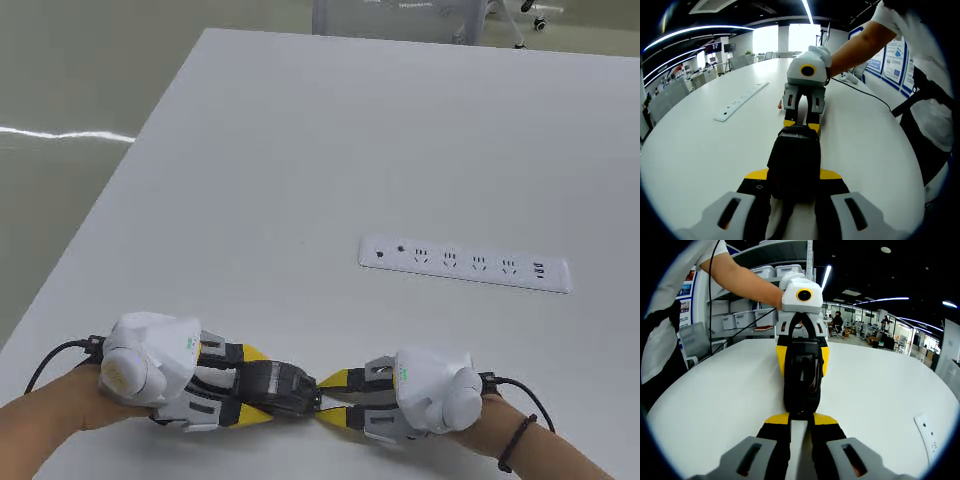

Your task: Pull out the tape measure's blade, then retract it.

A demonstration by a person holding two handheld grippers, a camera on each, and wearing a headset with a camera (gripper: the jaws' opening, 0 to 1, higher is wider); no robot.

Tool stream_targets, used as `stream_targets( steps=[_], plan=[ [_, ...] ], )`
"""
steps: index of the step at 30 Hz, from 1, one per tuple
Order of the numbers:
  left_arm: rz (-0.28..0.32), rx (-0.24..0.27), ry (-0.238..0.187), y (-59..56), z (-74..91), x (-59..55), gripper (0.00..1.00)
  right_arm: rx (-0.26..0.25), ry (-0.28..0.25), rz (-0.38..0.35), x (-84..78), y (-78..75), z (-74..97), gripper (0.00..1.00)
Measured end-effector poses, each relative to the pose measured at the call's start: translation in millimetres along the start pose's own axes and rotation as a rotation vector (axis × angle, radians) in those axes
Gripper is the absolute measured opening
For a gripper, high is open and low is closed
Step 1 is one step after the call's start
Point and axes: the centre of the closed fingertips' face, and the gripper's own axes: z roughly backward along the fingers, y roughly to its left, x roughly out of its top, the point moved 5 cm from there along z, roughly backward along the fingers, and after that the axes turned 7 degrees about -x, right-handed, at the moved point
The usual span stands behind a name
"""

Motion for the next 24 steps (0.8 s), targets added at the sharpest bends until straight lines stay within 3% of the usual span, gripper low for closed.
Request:
stream_targets(
  steps=[12,24],
  plan=[
    [-0.001,0.002,0.013,-0.2,-0.5,0.6,0.3,-0.011,0.001,-0.002,-1.5,-1.2,8.5,0.11],
    [-0.001,0.003,0.015,0.0,-0.3,0.1,0.3,-0.014,0.0,-0.003,-1.3,-0.6,5.5,0.11]
  ],
)
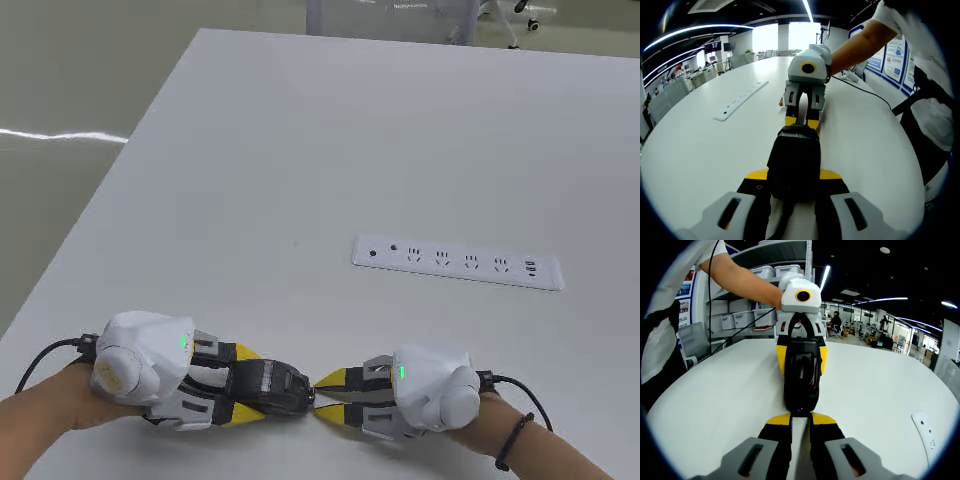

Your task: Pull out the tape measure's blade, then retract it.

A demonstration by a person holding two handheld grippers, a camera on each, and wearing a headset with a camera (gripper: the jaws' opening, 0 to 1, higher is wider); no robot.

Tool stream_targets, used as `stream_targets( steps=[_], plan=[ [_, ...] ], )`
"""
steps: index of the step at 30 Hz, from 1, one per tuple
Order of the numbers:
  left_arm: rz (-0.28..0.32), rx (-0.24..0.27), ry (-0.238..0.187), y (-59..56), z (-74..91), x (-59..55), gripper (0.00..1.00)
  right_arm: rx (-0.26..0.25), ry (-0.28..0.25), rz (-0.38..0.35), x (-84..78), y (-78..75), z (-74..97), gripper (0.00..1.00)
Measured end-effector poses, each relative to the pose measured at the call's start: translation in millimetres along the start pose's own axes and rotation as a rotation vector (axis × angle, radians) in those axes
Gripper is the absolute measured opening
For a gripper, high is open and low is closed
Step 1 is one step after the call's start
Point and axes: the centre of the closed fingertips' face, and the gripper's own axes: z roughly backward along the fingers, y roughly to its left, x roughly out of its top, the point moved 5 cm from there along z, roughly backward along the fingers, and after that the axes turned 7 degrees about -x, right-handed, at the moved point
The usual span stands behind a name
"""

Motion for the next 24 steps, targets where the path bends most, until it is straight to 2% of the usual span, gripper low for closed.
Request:
stream_targets(
  steps=[23,24],
  plan=[
    [-0.008,0.001,0.014,-0.1,0.1,-1.6,0.3,-0.001,0.001,-0.014,-2.9,-0.5,-0.5,0.1],
    [-0.008,0.001,0.015,0.0,0.4,-2.0,0.3,-0.048,0.018,-0.007,-5.0,-7.2,1.4,0.0]
  ],
)
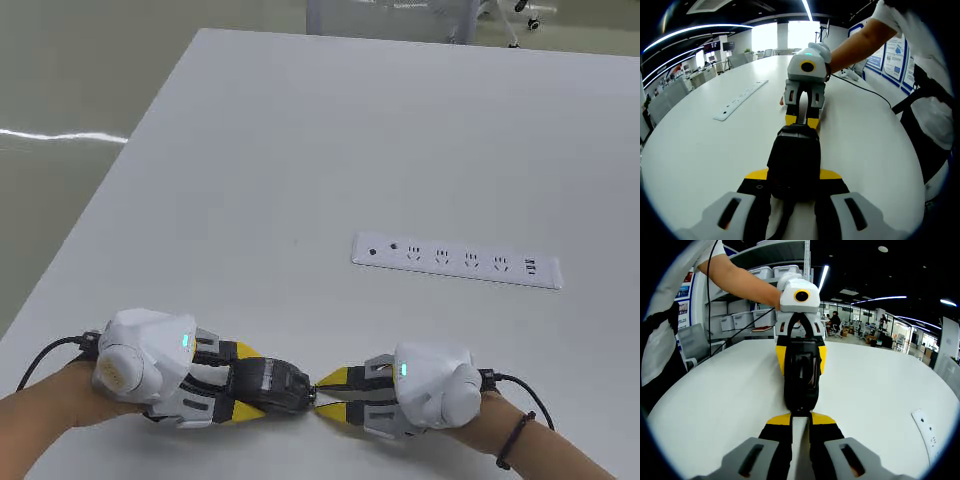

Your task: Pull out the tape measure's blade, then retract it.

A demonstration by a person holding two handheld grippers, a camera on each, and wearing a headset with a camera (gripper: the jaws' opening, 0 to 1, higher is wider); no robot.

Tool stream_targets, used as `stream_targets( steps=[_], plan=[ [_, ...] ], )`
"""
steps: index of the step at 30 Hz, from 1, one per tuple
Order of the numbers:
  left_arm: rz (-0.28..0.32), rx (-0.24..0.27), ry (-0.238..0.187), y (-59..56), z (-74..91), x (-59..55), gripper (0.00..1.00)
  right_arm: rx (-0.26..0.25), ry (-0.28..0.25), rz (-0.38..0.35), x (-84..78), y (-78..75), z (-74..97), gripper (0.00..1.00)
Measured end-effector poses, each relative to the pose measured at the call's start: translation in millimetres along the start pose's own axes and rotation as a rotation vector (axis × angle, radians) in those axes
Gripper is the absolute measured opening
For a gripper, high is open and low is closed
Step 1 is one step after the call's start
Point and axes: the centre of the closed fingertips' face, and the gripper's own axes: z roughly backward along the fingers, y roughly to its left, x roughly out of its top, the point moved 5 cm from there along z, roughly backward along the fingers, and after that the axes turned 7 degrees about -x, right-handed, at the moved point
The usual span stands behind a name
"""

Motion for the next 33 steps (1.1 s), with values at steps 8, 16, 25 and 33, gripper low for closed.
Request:
stream_targets(
  steps=[8,16,25,33],
  plan=[
    [-0.004,0.001,0.003,0.3,0.0,-1.1,0.3,0.043,0.016,-0.034,-7.5,2.9,26.3,0.0],
    [0.002,0.002,0.009,-0.3,0.5,-1.1,0.3,0.049,-0.027,-0.025,6.4,5.8,13.0,0.0],
    [0.003,0.004,0.01,-0.4,1.2,-1.5,0.3,0.054,-0.022,-0.033,5.4,6.9,14.6,0.0],
    [0.005,0.004,0.016,-0.3,0.7,-2.4,0.3,0.058,-0.02,-0.068,4.3,8.9,13.4,0.12]
  ],
)
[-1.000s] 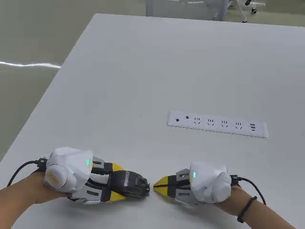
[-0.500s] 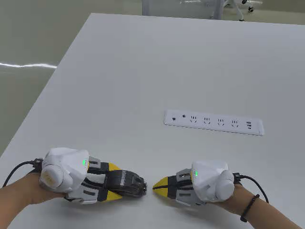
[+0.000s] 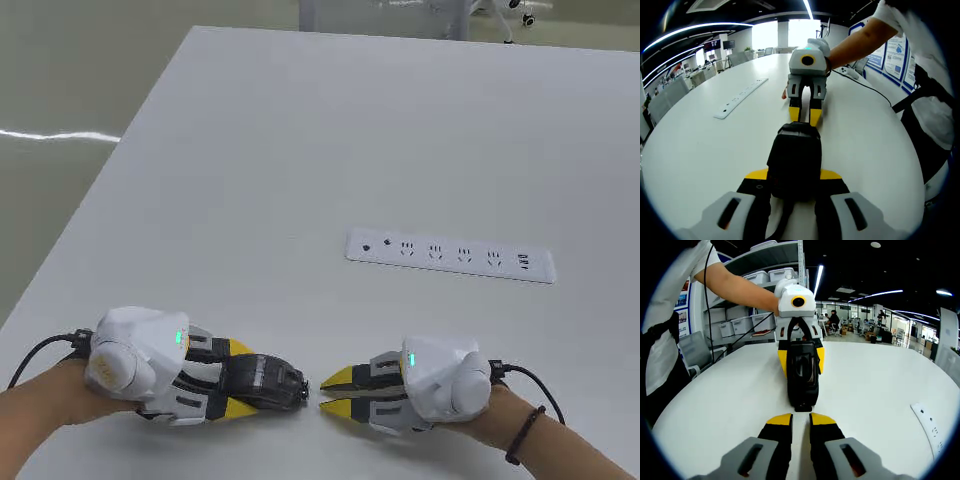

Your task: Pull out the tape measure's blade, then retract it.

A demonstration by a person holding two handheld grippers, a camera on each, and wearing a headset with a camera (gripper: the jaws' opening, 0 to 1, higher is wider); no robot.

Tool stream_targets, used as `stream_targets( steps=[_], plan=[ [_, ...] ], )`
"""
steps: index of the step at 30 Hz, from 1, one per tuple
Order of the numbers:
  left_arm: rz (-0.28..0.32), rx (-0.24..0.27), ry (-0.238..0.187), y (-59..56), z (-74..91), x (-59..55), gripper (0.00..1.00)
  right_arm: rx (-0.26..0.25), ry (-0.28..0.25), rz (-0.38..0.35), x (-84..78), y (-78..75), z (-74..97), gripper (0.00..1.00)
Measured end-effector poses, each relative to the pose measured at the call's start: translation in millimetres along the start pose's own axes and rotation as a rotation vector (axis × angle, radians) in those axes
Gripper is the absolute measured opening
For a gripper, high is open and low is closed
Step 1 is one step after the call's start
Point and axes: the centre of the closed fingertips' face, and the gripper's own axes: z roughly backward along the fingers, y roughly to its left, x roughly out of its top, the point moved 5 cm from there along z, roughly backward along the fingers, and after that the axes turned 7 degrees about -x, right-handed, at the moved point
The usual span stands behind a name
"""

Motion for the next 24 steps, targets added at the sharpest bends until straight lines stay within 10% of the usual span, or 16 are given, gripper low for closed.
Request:
stream_targets(
  steps=[24],
  plan=[
    [0.013,-0.022,0.021,2.3,-7.1,-12.6,0.3,0.019,-0.037,0.028,7.0,-5.6,-19.1,0.18]
  ],
)
